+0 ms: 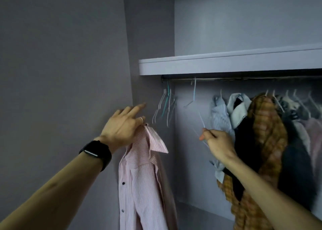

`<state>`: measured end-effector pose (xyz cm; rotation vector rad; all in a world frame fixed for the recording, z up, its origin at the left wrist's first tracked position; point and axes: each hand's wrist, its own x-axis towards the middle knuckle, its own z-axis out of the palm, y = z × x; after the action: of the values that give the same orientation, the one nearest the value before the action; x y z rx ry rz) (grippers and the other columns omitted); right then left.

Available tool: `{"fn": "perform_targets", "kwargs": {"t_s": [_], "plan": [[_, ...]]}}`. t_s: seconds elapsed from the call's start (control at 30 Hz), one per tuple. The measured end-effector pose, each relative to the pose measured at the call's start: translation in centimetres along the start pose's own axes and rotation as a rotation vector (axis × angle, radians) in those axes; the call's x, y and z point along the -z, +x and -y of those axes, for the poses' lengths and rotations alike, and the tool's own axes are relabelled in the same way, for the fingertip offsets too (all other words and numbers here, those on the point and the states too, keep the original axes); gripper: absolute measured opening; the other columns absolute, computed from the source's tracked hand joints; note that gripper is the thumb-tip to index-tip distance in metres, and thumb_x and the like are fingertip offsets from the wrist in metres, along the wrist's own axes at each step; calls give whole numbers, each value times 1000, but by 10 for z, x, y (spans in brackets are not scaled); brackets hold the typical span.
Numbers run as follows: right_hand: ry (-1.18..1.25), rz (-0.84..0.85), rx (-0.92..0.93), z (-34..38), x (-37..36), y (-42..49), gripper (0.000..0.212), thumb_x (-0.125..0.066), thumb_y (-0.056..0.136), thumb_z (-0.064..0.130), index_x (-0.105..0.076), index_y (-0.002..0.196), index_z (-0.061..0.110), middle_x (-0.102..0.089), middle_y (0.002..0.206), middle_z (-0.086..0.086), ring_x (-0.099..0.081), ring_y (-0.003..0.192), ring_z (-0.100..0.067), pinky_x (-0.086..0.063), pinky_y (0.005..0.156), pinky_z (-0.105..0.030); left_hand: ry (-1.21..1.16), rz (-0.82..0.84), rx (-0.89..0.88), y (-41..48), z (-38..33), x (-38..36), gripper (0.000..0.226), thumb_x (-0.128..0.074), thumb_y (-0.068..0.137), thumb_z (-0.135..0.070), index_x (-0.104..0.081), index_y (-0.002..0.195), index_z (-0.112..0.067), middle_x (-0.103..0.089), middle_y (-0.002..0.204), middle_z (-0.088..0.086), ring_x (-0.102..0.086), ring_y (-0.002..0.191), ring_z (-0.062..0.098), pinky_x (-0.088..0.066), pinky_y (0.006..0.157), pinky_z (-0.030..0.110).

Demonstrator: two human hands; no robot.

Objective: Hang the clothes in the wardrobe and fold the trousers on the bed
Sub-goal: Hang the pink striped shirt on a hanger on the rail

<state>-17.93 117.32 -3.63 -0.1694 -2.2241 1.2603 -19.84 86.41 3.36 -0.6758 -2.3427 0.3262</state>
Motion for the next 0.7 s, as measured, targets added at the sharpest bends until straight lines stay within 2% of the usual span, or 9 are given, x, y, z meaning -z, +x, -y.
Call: {"fn": "perform_targets", "kwargs": {"t_s": [0.1,0.2,0.3,0.4,0.43,0.5,0.57,0.63,0.7], "plan": [[218,99,-64,-3,46,-56,39,-61,97,27,-77,61,22,-42,48,5,-45,47,-9,-39,49,-24,-72,123,-206,-21,-61,-14,31,-44,100,-38,-61,125,-37,10,168,-11,-49,121,21,-43,97,39],[512,246,-157,-13,77,-109,34,-64,90,27,-75,62,11,-22,41,5,-23,36,-8,-22,41,-22,-122,166,-306,-50,-114,-27,34,-39,103,-34,-57,132,-34,25,162,-16,-48,126,23,-47,96,40],[685,336,-201,-25,89,-151,34,-64,79,35,-73,63,7,-18,40,6,-19,36,-7,-16,41,-22,-307,157,-239,-71,-137,-34,36,-40,104,-28,-47,139,-34,-5,166,-21,-46,134,19,-49,95,38],[570,413,-218,-48,98,-170,32,-57,89,27,-74,73,5,-31,42,1,-29,40,-9,-23,45,-24,-359,64,-258,-80,-150,-37,36,-43,102,-21,-55,136,-22,-47,146,-8,-52,123,19,-47,99,33],[489,458,-230,-59,100,-174,29,-52,95,20,-76,84,6,-44,49,-2,-38,45,-10,-29,48,-25,-319,6,-290,-84,-157,-40,33,-46,100,-18,-61,130,-18,-55,137,-5,-56,117,21,-49,97,32],[381,557,-278,-72,95,-175,27,-48,98,7,-72,108,12,-70,77,-7,-58,66,-13,-42,59,-23,-254,-156,-391,-88,-168,-48,33,-45,95,-14,-73,111,-15,-68,117,-1,-65,103,23,-56,91,30],[409,567,-320,-80,87,-165,27,-57,94,10,-67,119,16,-76,99,-9,-66,79,-18,-46,68,-27,-196,-249,-542,-87,-185,-66,31,-46,91,-12,-76,97,-16,-71,107,0,-68,93,23,-56,94,34],[587,495,-352,-79,79,-138,28,-66,87,24,-67,113,14,-74,88,-8,-66,66,-18,-48,60,-25,-165,-250,-639,-75,-202,-84,27,-53,87,-8,-75,96,-19,-70,106,-1,-68,90,22,-53,99,36],[746,420,-482,-81,73,-104,20,-60,94,33,-68,98,15,-53,58,2,-47,42,-10,-38,41,-21,-200,-162,-645,-63,-219,-103,24,-66,82,-7,-76,99,-19,-71,113,-1,-69,93,22,-54,99,34]]}}
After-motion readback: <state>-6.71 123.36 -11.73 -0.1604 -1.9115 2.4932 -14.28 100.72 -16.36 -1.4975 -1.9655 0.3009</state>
